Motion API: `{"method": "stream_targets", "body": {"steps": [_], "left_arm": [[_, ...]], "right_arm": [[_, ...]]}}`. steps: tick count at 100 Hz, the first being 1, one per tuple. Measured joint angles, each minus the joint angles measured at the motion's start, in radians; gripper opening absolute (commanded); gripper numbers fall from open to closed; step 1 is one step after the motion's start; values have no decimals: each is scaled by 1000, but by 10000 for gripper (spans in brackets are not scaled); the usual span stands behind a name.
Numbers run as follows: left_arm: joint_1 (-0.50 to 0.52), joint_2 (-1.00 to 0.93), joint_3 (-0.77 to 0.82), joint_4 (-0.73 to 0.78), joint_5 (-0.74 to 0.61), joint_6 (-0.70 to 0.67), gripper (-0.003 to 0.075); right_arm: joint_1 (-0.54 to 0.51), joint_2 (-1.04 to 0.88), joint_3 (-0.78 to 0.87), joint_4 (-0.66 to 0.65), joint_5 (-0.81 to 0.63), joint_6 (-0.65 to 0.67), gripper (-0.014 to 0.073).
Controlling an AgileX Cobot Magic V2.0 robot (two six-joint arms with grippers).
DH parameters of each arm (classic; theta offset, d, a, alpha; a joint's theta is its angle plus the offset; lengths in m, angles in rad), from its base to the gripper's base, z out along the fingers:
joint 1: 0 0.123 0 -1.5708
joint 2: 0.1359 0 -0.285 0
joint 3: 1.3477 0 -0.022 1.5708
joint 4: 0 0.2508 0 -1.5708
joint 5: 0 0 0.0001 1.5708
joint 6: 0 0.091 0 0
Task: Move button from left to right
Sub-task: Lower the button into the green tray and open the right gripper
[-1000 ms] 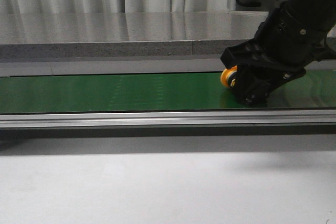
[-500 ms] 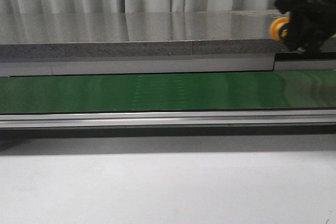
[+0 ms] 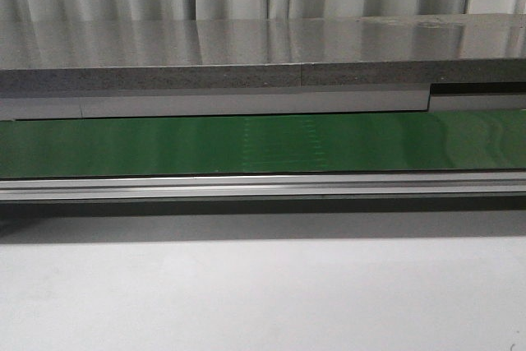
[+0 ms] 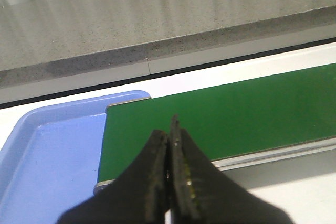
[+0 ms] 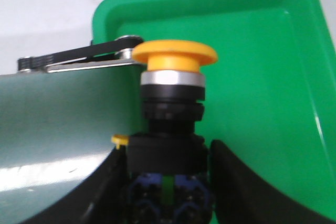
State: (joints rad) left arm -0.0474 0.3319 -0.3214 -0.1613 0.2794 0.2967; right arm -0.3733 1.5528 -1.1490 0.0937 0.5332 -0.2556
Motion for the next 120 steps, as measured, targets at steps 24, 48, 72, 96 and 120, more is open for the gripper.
{"method": "stream_targets", "body": {"steps": [24, 48, 72, 96, 120], "left_arm": [[0, 0, 0, 0, 0, 0, -19], [0, 0, 0, 0, 0, 0, -19], [0, 0, 0, 0, 0, 0, -19], [0, 0, 0, 0, 0, 0, -19], [0, 0, 0, 0, 0, 0, -19]], "right_arm": [[-41, 111, 0, -2, -42, -61, 194], [-45, 231, 0, -2, -54, -78, 194], [-45, 280, -2, -5, -62, -82, 196], [-45, 288, -2, -7, -71, -84, 348], [-50, 288, -3, -19, -79, -84, 491]]}}
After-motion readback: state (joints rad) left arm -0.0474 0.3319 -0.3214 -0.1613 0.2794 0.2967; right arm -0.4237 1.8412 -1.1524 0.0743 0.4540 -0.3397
